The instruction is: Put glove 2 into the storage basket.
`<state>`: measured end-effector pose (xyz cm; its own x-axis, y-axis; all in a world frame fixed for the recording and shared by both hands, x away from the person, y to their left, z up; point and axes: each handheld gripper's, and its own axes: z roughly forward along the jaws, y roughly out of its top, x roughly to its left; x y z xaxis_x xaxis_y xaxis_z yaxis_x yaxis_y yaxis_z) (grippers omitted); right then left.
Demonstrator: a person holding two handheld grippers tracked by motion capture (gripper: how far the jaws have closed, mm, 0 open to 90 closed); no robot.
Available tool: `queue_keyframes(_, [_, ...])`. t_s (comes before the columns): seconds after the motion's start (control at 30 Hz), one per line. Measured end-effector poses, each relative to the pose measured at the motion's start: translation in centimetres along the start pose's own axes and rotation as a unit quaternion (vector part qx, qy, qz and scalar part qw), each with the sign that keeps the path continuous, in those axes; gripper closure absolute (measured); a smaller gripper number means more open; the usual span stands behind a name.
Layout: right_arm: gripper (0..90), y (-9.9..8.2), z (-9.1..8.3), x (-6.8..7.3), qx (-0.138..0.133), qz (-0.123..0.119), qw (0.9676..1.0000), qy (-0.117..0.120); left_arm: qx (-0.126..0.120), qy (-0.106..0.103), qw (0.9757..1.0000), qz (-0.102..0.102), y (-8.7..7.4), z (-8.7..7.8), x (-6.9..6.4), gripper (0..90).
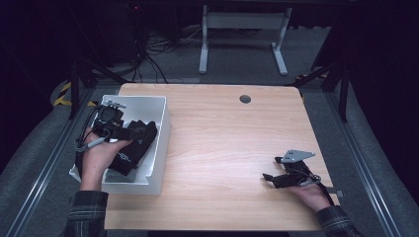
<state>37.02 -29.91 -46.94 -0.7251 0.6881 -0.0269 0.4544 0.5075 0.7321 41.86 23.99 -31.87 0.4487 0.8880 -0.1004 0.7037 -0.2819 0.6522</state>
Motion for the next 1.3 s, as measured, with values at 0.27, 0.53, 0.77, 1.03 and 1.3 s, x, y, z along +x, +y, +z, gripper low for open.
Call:
queue_keyframes(0.27, [15.9, 0.0, 0.0, 0.0, 0.0, 0.0, 1.0, 0.0, -0.033, -0.052, 0.9973, 0.04, 1.3, -0.3, -4.1, 19.6])
queue_keyframes(0.53, [15.6, 0.0, 0.0, 0.0, 0.0, -0.001, 1.0, 0.0, -0.049, -0.091, 0.9916, 0.077, 1.9, 0.6, -8.9, 19.5])
queue_keyframes(0.77, [15.5, 0.0, 0.0, 0.0, 0.0, -0.001, 1.0, 0.001, -0.047, -0.122, 0.9862, 0.102, 1.8, 2.1, -12.8, 19.2])
queue_keyframes(1.03, [15.4, 0.0, 0.0, 0.0, 0.0, -0.003, 1.0, 0.004, -0.028, -0.144, 0.9803, 0.133, 1.0, 4.8, -16.4, 19.2])
queue_keyframes(1.3, [15.4, -0.1, -0.1, 0.0, 0.001, -0.004, 1.0, 0.005, -0.015, -0.159, 0.9753, 0.153, -0.9, 7.7, -18.6, 19.3])
